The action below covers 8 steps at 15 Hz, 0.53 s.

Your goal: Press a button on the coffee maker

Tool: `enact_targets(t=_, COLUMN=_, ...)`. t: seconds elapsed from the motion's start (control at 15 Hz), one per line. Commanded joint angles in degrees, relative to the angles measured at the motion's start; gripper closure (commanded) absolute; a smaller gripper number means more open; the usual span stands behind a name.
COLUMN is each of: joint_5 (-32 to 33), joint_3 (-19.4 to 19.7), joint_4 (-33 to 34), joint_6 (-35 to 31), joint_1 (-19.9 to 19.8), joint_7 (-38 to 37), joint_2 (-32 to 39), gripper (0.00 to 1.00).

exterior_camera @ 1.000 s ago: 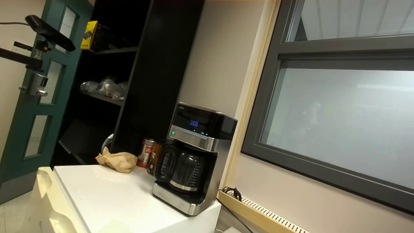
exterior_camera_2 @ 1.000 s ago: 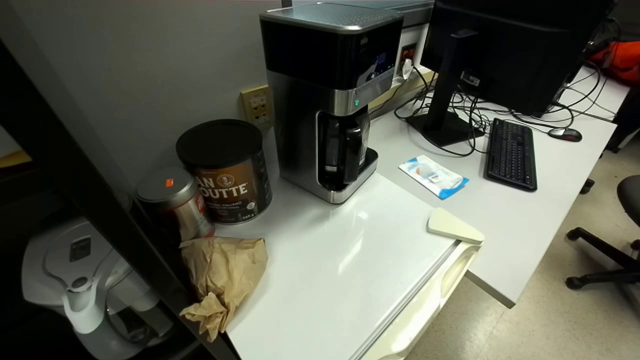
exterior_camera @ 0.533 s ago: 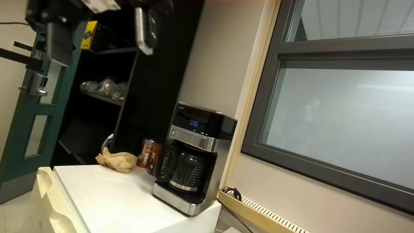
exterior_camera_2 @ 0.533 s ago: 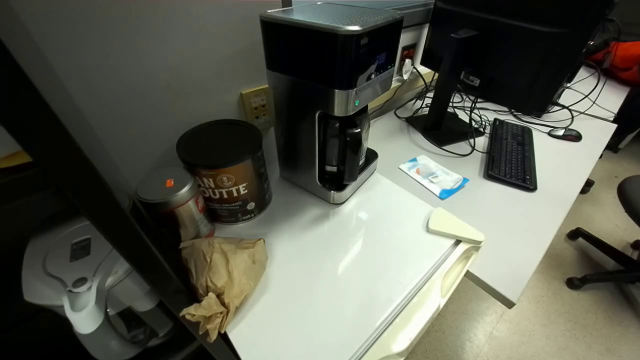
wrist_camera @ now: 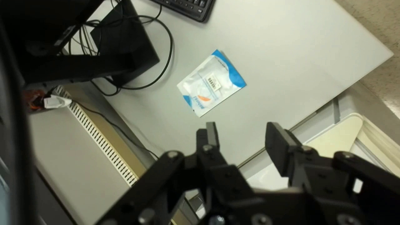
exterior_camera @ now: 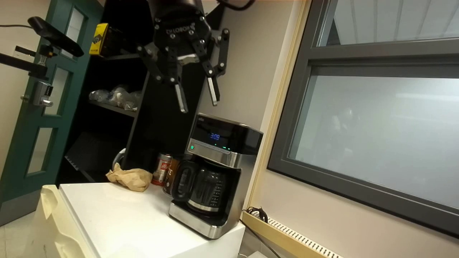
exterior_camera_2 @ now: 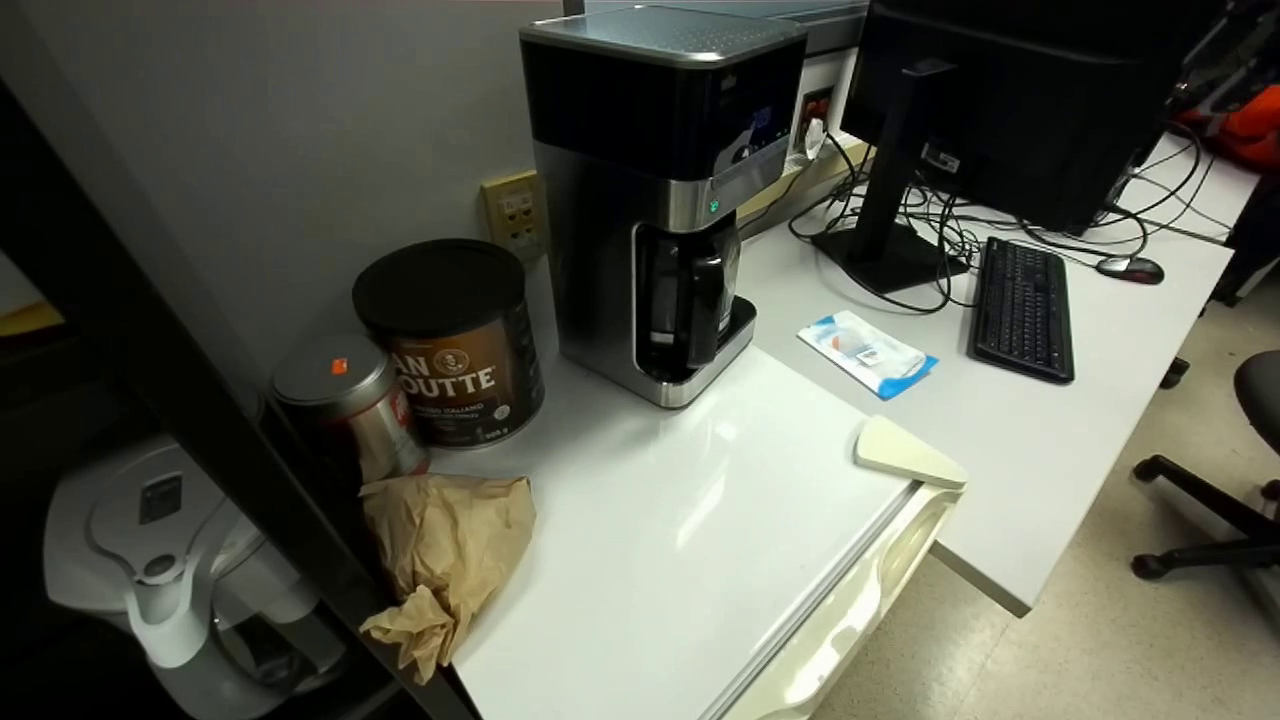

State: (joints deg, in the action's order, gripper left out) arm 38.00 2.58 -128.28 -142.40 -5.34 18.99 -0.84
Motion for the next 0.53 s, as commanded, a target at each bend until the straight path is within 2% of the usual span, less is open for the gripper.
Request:
enact_targets(t=0.0, joint_5=3.61, joint_3=-0.08, joint_4=6.88, joint_6=-3.28, joint_1=1.34, joint_7=-1.27, joint_2=6.99, gripper=0.86)
enact_targets(t=0.13, joint_5=4.42, joint_3=-0.18, joint_4=9.55, joint_6=-4.5, joint_1=2.09, joint_7=-1.17, joint_2=9.99, gripper=0.99)
enact_targets(t=0.47, joint_5=6.67, joint_3=-0.13, joint_4=16.93, joint_6=-5.34, joint_1=4.15, joint_7=-1.7, joint_2=17.67, gripper=1.0)
